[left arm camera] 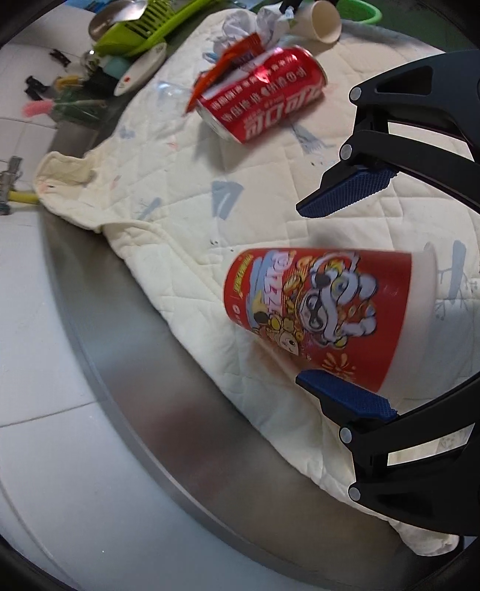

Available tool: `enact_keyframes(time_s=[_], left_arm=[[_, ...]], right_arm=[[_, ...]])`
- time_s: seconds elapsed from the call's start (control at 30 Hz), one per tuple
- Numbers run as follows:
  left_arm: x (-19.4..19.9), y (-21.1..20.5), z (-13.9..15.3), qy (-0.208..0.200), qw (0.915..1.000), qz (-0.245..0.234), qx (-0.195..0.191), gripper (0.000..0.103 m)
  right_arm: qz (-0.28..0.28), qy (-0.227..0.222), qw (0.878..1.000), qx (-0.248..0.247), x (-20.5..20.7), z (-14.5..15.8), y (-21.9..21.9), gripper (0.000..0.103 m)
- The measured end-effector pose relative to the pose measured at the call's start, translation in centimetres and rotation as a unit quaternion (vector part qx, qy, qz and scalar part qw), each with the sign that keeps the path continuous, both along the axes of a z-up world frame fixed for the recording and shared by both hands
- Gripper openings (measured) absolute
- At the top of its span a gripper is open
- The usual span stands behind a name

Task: Collect trash
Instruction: 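Close the right tool on the white paper cup while the left tool grasps the red printed paper cup, then carry the white paper cup with the right tool and drop it into the green basket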

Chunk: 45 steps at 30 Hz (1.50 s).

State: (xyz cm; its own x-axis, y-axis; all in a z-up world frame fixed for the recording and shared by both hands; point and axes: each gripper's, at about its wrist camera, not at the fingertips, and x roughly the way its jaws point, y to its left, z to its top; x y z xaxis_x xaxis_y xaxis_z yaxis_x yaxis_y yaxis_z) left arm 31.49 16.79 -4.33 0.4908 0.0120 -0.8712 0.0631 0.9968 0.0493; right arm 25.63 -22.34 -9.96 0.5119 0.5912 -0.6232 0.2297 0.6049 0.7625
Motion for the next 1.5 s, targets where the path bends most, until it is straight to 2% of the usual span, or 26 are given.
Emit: enact_keyframes(time_s=[0.27,0.33,0.37,0.43,0.57,0.87,1.0,1.27,1.5], left_arm=[[0.8,0.2,-1.7,0.022,0.9996,0.0,0.018,0.083],[0.7,0.1,-1.8,0.022,0.9994,-0.002,0.026,0.078],[0.7,0.1,-1.9,0.022,0.9994,-0.004,0.027,0.072],[0.6,-0.1,-1.8,0.016,0.9992,-0.001,0.036,0.071],[-0.2,-0.6,-1.5,0.001,0.9988,0.003,0.048,0.07],[-3.1,-0.9,0.5,-0.027,0.9993,0.014,0.021,0.07],[-5.1,-1.3,2.0,-0.043,0.999,0.01,-0.009,0.07],[-8.9,-4.4,4.2,-0.068,0.9957,-0.028,-0.056,0.07],[-10.6,-7.9,4.6,-0.068,0.9914,-0.062,-0.092,0.07]], right_arm=[[0.032,-0.028,0.998,-0.05,-0.7,1.2,1.5,0.065],[0.037,-0.035,0.997,-0.059,-1.0,1.4,1.8,0.064],[0.039,-0.037,0.997,-0.057,-1.1,1.4,1.8,0.064],[0.041,-0.04,0.997,-0.054,-1.3,1.4,1.9,0.064],[0.048,-0.066,0.994,-0.078,-2.2,2.1,2.4,0.064],[0.073,-0.116,0.985,-0.107,-4.8,3.7,3.9,0.064],[0.078,-0.135,0.981,-0.115,-6.4,4.6,4.0,0.064],[0.042,-0.153,0.978,-0.137,-10.2,5.6,-0.3,0.064],[-0.023,-0.12,0.97,-0.21,-13.0,3.9,-8.1,0.064]])
